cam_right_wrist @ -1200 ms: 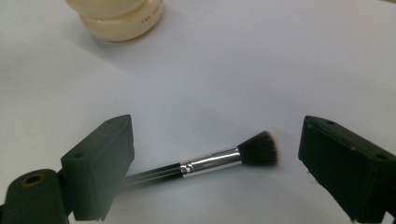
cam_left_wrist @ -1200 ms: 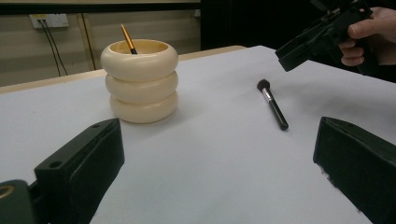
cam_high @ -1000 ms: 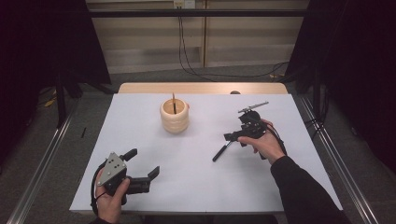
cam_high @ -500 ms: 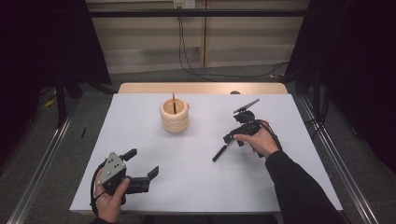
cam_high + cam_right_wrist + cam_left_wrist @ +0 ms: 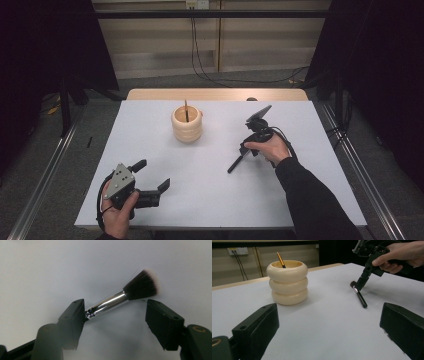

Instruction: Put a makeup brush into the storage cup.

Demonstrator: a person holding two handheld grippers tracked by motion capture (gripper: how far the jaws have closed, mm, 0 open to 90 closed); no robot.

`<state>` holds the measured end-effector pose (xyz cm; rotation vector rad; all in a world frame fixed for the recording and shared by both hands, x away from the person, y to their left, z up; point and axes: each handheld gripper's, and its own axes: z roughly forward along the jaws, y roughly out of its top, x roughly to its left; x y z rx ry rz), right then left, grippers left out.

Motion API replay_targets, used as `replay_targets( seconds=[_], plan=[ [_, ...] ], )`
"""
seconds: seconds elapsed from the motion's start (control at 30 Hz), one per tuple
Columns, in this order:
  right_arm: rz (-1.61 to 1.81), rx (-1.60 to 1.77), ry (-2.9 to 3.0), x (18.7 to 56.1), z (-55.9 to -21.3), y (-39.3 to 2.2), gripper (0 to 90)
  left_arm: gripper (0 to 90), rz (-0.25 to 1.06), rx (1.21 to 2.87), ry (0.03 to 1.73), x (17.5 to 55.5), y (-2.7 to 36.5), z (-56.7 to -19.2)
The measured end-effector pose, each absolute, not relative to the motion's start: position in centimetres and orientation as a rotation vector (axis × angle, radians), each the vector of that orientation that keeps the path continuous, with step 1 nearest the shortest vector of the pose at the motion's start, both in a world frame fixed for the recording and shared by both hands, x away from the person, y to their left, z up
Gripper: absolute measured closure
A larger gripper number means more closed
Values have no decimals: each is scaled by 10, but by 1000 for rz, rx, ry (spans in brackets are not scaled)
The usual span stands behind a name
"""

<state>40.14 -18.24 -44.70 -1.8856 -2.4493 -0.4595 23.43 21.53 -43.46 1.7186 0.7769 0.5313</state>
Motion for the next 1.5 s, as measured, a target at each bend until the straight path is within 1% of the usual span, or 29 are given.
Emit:
replay_targets(
  seconds=[0.33,0.47,0.63,0.7,0.73,0.8,0.87,0.93,1.07,1.1,1.5],
  plan=[
    [-444,-1930,-2435,399,-442,-180,365,23,537,1726,772,234,214,-434],
    [-421,-1974,-2396,405,-447,-176,390,23,533,1726,769,234,214,-435],
    [-411,-2012,-2383,409,-449,-175,453,23,538,1727,771,234,215,-435],
    [-398,-2026,-2374,409,-450,-175,495,23,532,1726,768,234,214,-435],
    [-399,-2023,-2385,410,-451,-175,499,23,534,1729,765,234,214,-435],
    [-396,-2028,-2388,410,-451,-175,536,23,533,1728,767,234,214,-435],
    [-376,-2045,-2387,410,-451,-176,589,23,532,1728,767,234,214,-435],
    [-384,-2053,-2388,410,-451,-176,624,23,533,1730,763,234,214,-435],
    [-329,-2060,-2440,410,-452,-177,740,23,531,1734,764,234,214,-435],
    [-330,-2055,-2453,409,-452,-177,756,23,533,1731,765,234,214,-435],
    [-358,-2008,-2484,408,-452,-179,778,23,523,1719,782,234,215,-436]
  ],
)
